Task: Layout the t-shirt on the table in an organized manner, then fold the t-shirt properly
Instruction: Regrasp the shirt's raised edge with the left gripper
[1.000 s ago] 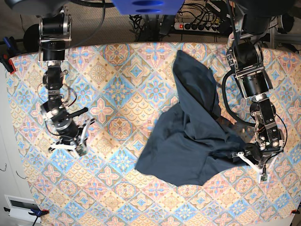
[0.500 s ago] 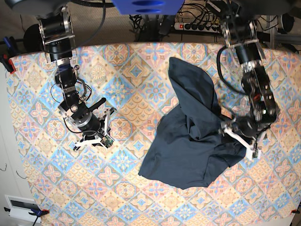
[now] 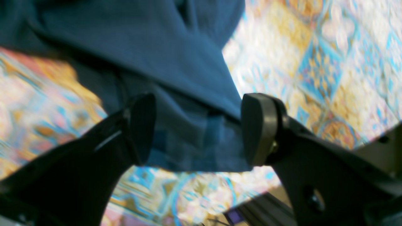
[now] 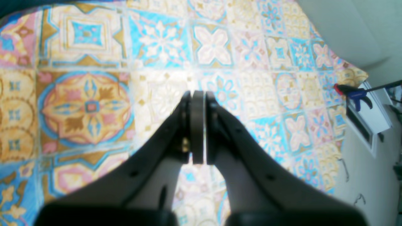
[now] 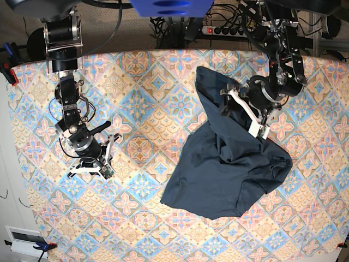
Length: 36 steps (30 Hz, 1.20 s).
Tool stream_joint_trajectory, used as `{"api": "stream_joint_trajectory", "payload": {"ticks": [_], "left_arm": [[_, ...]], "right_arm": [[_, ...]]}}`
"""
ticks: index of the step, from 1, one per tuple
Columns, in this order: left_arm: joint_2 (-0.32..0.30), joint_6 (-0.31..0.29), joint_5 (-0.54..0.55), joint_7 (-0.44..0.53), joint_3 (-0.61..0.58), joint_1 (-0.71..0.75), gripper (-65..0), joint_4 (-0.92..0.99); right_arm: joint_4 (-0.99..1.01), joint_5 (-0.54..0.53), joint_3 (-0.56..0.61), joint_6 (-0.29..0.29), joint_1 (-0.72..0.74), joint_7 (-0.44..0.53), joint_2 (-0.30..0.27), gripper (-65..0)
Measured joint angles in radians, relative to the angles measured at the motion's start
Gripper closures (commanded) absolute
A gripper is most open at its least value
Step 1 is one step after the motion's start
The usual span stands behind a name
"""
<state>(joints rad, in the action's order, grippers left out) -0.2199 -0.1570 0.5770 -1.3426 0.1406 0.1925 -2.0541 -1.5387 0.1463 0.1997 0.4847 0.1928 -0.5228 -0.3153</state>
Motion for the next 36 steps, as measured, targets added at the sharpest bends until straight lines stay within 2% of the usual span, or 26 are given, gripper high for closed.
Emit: {"api": "stream_joint_trajectory", "payload": {"ticks": [8, 21, 25, 30, 32, 36], "left_arm": [[0.090, 0.000, -0.003, 0.008, 0.000, -0.004, -40.2, 0.053], [0.101, 0.003, 0.000, 0.015, 0.001, 0.021, -39.8, 0.111], [0.124, 0.011, -0.002, 0.105, 0.001, 0.003, -39.8, 0.216], [0.148, 0.011, -0.008, 0.116, -0.063, -0.061, -39.3, 0.330], [0.153, 0.008, 0.008, 0.121, -0.098, -0.079, -33.5, 0.330], [0.181, 0.003, 0.003, 0.116, -0.104, -0.093, -7.5, 0.329]], "right_arm": [[-0.017, -0.001, 0.003, 0.004, -0.011, -0.002, 0.005, -1.1], [-0.046, -0.005, 0.003, 0.003, -0.017, 0.006, 0.007, -1.1], [-0.051, -0.005, 0.003, 0.004, -0.029, -0.003, 0.006, -1.1], [-0.056, -0.006, 0.003, 0.004, -0.025, 0.003, 0.007, -1.1], [-0.056, -0.005, 0.003, 0.004, -0.026, -0.001, 0.007, -1.1], [-0.056, -0.005, 0.003, 0.003, -0.026, 0.000, 0.007, -1.1]]}}
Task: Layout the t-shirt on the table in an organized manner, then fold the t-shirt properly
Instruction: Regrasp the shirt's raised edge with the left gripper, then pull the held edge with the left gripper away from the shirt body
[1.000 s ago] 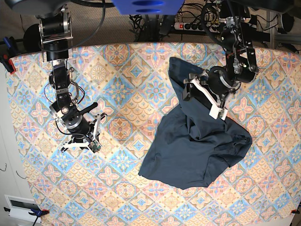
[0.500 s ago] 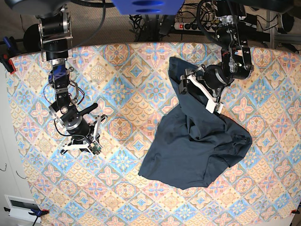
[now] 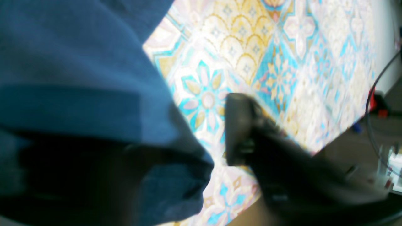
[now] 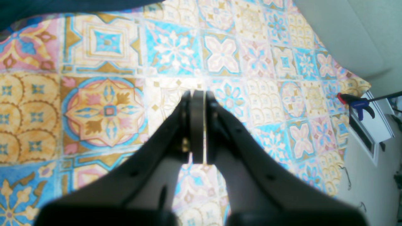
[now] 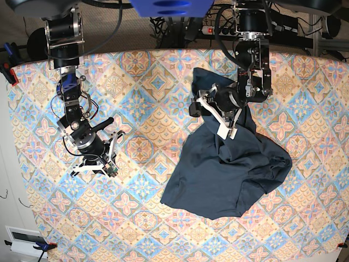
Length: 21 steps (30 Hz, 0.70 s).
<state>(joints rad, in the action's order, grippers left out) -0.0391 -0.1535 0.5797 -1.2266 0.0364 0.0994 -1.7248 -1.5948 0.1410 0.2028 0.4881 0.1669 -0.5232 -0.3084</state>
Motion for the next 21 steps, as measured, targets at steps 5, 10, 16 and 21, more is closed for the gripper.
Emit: {"api": "stream_joint_trajectory", "payload": {"ticks": [5, 10, 16, 21], "left_arm": [[0.000, 0.000, 0.005, -0.015, 0.041, -0.002, 0.0, -0.091], [-0.055, 0.001, 0.093, -0.093, 0.172, 0.032, 0.0, -0.294], [-0.203, -0.001, 0.184, -0.094, 0.528, 0.021, 0.0, -0.307], [-0.321, -0.004, 0.187, -0.097, 0.743, -0.036, 0.0, -0.190]], "right_arm": [[0.000, 0.001, 0.000, 0.000, 0.000, 0.001, 0.000, -1.0], [0.000, 0.004, 0.000, 0.000, 0.000, -0.001, -0.001, -1.0], [-0.001, 0.004, -0.001, -0.003, 0.002, 0.000, -0.003, -1.1], [-0.001, -0.001, 0.005, 0.003, 0.003, 0.005, 0.004, -1.1]]}}
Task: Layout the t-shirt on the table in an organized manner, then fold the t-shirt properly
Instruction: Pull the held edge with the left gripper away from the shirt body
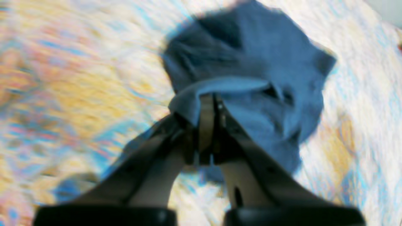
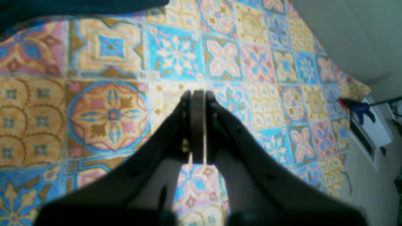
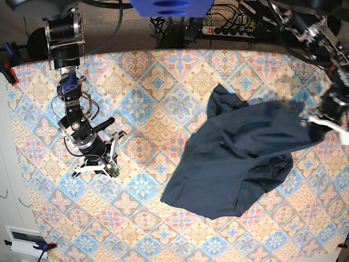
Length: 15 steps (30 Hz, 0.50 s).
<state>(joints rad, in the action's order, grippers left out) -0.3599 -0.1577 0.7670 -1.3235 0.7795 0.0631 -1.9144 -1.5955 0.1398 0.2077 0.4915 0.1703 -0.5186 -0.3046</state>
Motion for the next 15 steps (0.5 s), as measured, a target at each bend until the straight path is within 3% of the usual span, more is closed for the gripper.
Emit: {"api": "stream_joint_trajectory", "payload": {"ticks": [2, 6, 11, 15], "left_arm": [[-0.052, -0.001, 0.005, 0.004, 0.056, -0.037, 0.0, 0.086], [-0.139, 0.008, -0.066, 0.122, 0.113, -0.069, 0.0, 0.277], [-0.153, 0.006, -0.204, 0.232, 0.107, -0.077, 0.0, 0.435], [-0.153, 0.016, -0.344, 0.291, 0.048, -0.079, -17.5, 0.472]], "right_arm": [[0.000, 0.001, 0.001, -0.001, 0.000, -0.003, -0.001, -1.1], [0.000, 0.001, 0.003, -0.003, -0.001, -0.001, 0.001, -1.1], [0.000, 0.006, 0.024, -0.008, 0.000, -0.005, -0.003, -1.1], [0.000, 0.005, 0.089, -0.003, -0.002, -0.004, -0.002, -1.1]]}}
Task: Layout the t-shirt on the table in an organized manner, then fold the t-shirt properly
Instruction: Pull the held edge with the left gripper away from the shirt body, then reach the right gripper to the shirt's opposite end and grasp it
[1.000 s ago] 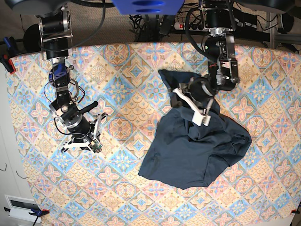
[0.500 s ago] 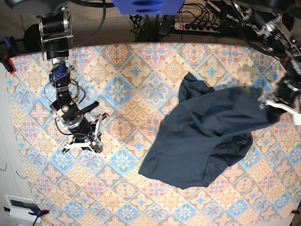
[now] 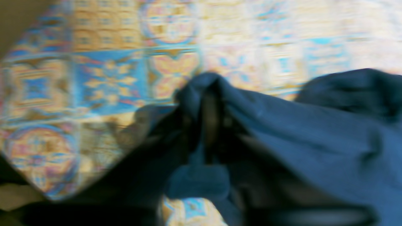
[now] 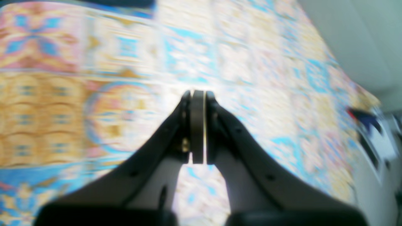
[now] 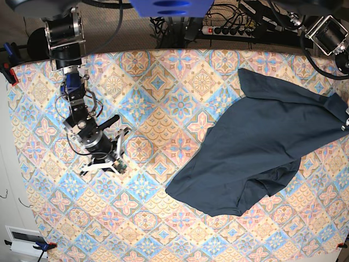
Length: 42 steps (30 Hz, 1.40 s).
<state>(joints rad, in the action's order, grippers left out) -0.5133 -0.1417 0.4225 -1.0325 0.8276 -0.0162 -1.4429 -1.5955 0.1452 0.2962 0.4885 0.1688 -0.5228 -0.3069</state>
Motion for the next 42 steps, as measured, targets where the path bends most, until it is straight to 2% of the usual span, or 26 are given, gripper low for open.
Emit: {"api": "stream_joint_trajectory", "payload": {"ticks": [4, 6, 7, 10, 11, 12, 15, 17, 21, 29, 36, 42], "left_arm": [[0.020, 0.041, -0.053, 0.042, -0.049, 0.017, -38.2, -0.004], [0.026, 0.046, -0.057, 0.029, -0.080, 0.056, -45.2, -0.019], [0.031, 0.056, -0.057, 0.028, -0.099, 0.081, -46.7, -0.040], [0.083, 0.050, -0.002, 0.031, -0.167, 0.179, -45.8, -0.172], [0.108, 0.046, 0.027, 0.030, -0.200, 0.218, -45.0, -0.238], [0.129, 0.031, 0.054, 0.031, -0.225, 0.244, -44.3, -0.290], [0.177, 0.041, 0.067, 0.034, -0.275, 0.342, -42.3, -0.420], [0.200, 0.056, 0.060, 0.034, -0.321, 0.395, -41.2, -0.461], [0.223, 0.039, 0.103, 0.029, -0.431, 0.482, -41.3, -0.500], [0.286, 0.050, 0.157, 0.035, -0.429, 0.582, -41.6, -0.500], [0.359, 0.047, 0.174, 0.033, -0.430, 0.567, -41.6, -0.444], [0.374, 0.042, 0.184, 0.075, -0.443, 0.510, -40.6, -0.360]], "right_arm": [[0.000, -0.004, 0.058, 0.000, 0.000, 0.003, 0.002, -1.3], [0.004, 0.001, 0.087, -0.002, 0.005, -0.002, 0.002, -3.6], [0.010, 0.000, 0.101, -0.002, 0.010, -0.003, 0.008, -5.4], [0.055, 0.000, 0.123, -0.002, 0.020, -0.002, 0.066, -13.5], [0.080, -0.010, 0.133, 0.018, 0.041, -0.005, 0.080, -16.8], [0.101, -0.019, 0.139, 0.024, 0.060, -0.003, 0.085, -19.5], [0.175, -0.003, 0.135, -0.006, 0.132, -0.001, 0.085, -24.2], [0.227, 0.006, 0.145, -0.011, 0.181, -0.010, 0.084, -24.3], [0.313, -0.005, 0.182, 0.004, 0.254, -0.002, 0.111, -24.7], [0.456, 0.000, 0.188, -0.002, 0.373, -0.002, 0.161, -24.4], [0.536, -0.003, 0.189, 0.003, 0.427, -0.003, 0.224, -24.8], [0.622, 0.000, 0.187, -0.004, 0.515, 0.003, 0.276, -25.9]]}}
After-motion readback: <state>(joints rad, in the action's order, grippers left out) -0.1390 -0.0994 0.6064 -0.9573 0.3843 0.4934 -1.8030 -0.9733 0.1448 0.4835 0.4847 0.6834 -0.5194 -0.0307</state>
